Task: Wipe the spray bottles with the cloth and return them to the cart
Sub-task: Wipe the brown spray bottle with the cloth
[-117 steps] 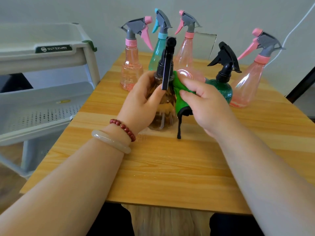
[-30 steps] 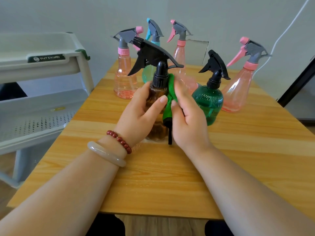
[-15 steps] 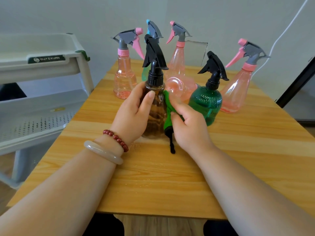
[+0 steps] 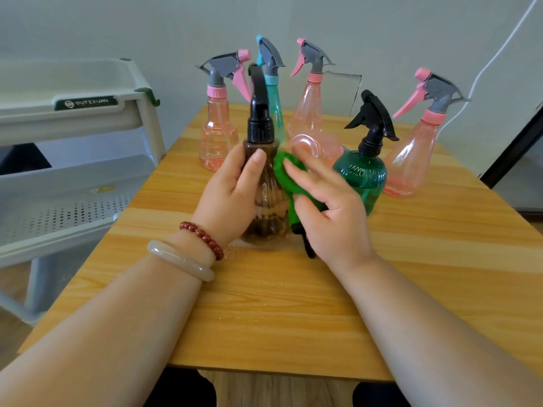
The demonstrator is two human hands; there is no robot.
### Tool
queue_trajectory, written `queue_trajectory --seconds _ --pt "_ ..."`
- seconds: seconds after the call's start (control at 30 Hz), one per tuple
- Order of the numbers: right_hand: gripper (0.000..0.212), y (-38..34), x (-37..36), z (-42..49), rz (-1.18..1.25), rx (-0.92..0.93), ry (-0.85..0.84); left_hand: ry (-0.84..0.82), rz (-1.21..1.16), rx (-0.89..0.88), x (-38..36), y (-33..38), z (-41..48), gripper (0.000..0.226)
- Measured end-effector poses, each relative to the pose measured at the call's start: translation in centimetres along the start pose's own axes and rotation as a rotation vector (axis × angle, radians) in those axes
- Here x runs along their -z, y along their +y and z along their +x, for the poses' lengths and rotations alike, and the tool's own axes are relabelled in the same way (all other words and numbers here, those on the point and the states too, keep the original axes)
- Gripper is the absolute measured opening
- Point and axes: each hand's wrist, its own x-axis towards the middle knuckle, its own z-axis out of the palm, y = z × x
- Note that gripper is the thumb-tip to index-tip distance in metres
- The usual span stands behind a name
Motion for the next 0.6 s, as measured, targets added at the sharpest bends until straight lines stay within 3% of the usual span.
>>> queue_trajectory --seconds 0.13,0.27,0.33,0.47,0.6 --pt "0.037 -0.5 -0.4 0.6 -0.026 0.092 0.176 -0.011 -0.030 0.033 -0.1 0.5 -0.1 0.022" --pt "0.024 -0.7 0.1 0.0 -0.076 0.204 0.097 0.003 -0.044 0.032 -0.3 0.7 -0.2 0.023" --pt "0.019 -0.6 -0.1 0.1 -0.129 0.233 0.133 -0.013 -0.040 0.030 -0.3 0.9 -0.2 0.024" --pt "0.022 -0.6 -0.3 0.9 -0.080 0.141 0.206 -0.027 -0.029 0.023 -0.2 0.7 -0.2 0.021" --pt "0.020 -0.7 0.1 -0.1 -0.125 0.216 0.081 -0.025 -0.067 0.021 -0.2 0.4 -0.2 0.023"
